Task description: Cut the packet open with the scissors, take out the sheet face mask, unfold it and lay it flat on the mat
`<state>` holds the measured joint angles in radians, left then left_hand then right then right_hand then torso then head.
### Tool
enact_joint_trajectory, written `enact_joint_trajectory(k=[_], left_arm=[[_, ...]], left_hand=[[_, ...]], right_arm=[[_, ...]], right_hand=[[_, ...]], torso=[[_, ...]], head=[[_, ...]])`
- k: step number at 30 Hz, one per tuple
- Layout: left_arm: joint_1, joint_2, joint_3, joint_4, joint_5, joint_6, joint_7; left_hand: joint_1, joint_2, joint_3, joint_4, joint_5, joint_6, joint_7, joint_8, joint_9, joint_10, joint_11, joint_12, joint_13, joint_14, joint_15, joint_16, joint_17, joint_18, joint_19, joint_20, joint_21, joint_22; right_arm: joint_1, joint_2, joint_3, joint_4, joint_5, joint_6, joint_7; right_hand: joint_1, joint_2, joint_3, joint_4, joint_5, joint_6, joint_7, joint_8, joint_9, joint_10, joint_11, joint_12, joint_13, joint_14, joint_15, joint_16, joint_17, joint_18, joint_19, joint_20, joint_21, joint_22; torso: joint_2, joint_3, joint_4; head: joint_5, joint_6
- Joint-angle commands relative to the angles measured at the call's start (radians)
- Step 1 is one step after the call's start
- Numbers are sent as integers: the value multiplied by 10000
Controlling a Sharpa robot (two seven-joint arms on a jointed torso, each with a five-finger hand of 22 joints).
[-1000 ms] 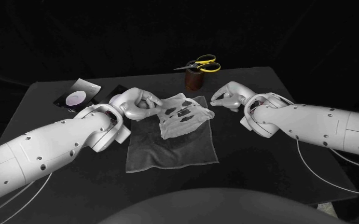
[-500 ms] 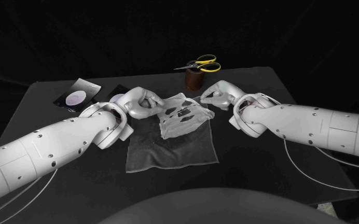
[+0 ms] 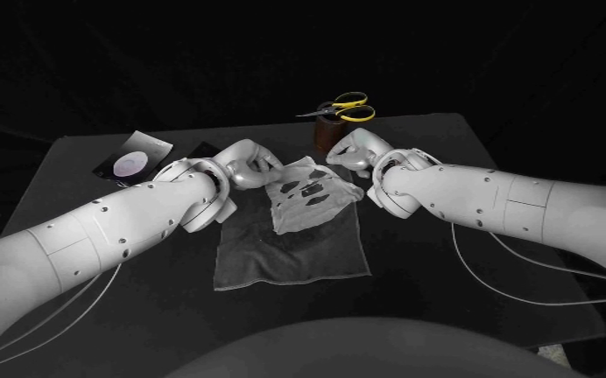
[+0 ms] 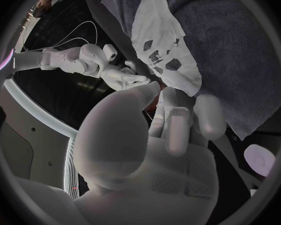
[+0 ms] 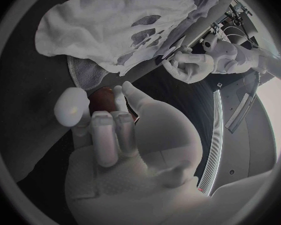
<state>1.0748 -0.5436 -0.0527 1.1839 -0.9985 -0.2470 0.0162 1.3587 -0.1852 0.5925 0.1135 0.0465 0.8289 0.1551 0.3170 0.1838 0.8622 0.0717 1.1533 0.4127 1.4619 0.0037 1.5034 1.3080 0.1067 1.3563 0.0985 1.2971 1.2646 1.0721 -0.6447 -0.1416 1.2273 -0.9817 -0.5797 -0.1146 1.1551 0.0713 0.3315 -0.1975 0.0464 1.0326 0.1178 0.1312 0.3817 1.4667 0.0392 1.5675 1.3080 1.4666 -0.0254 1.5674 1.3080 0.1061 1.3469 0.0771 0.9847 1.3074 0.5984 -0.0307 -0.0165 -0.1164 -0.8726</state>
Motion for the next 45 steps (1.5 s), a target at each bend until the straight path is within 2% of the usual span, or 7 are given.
enact_joint_trajectory(k=[1,7,15,20,24,33,45], left_arm=[[57,286,14,-373,-526,418,-210],[148,902,8,-1214,-813,621,71],[235,1628,-46,-2172,-1274,738,705],[277,1964,-74,-2634,-1582,763,900],[303,2248,-116,-3012,-1846,924,853],[325,2665,-147,-3603,-2187,1139,707],[395,2820,-151,-3800,-2389,1398,582]], left_hand=[[-32,168,65,102,29,-109,-13,-68,-26,9,-74,112,68,182,-27,77,474,-203,60,-18,91,51],[38,433,366,174,30,-43,-122,-162,-56,-114,-205,314,238,261,-133,148,678,-222,98,-100,191,151],[127,861,974,258,31,-83,-370,-307,-85,-412,-383,478,433,250,-282,166,718,-205,13,-222,168,122],[157,1103,1575,279,31,-132,-430,-399,-93,-596,-425,572,555,249,-327,181,765,-201,-37,-278,166,120],[57,1197,1817,376,29,-147,-444,-435,-91,-666,-426,635,624,289,-328,214,880,-194,-75,-283,149,102],[-31,1240,2147,402,27,-161,-438,-478,-77,-765,-422,796,772,358,-323,271,1066,-207,-63,-283,203,161],[-54,1198,2423,282,27,-47,-367,-448,-32,-861,-382,953,917,378,-297,296,1133,-214,-57,-271,247,204]], right_arm=[[26,149,6,-181,65,105,-216],[50,355,7,-254,-242,163,-152],[58,270,6,293,-1356,325,301],[45,185,2,640,-2054,415,668],[20,188,-8,833,-2666,465,786],[-56,419,-41,875,-3696,733,436],[-136,654,-57,672,-4163,1140,-126]], right_hand=[[-71,1,49,33,37,20,14,-66,-17,1041,-39,33,2628,1041,-46,34,2628,34,99,0,31,1151],[-43,-4,99,4,38,12,10,-82,-29,1041,-41,33,2628,1041,-46,34,2628,30,114,-1,55,1157],[317,106,647,-337,40,179,-11,-51,-40,1041,-61,33,2628,1041,-69,34,2628,22,156,-21,136,1182],[435,471,1518,-507,37,118,91,-164,-84,1041,21,33,2628,1041,-19,34,2628,22,118,-9,112,1183],[187,424,2434,-563,37,71,179,-296,-163,1041,102,33,2628,1041,56,34,2628,27,77,43,134,1187],[-248,293,3671,-208,24,-229,217,-593,-381,1012,140,-72,2556,1041,103,34,2628,64,-43,80,60,1145],[-310,250,3862,-110,21,-309,201,-629,-426,1007,126,-89,2544,1041,95,34,2628,71,-64,65,48,1136]], torso=[[3,-10,-17],[13,-5,-24],[55,25,-66],[63,45,-92],[78,55,-116],[116,51,-86],[153,63,-122]], head=[[26,0],[78,0],[146,0],[189,15],[218,53],[172,107],[193,129]])
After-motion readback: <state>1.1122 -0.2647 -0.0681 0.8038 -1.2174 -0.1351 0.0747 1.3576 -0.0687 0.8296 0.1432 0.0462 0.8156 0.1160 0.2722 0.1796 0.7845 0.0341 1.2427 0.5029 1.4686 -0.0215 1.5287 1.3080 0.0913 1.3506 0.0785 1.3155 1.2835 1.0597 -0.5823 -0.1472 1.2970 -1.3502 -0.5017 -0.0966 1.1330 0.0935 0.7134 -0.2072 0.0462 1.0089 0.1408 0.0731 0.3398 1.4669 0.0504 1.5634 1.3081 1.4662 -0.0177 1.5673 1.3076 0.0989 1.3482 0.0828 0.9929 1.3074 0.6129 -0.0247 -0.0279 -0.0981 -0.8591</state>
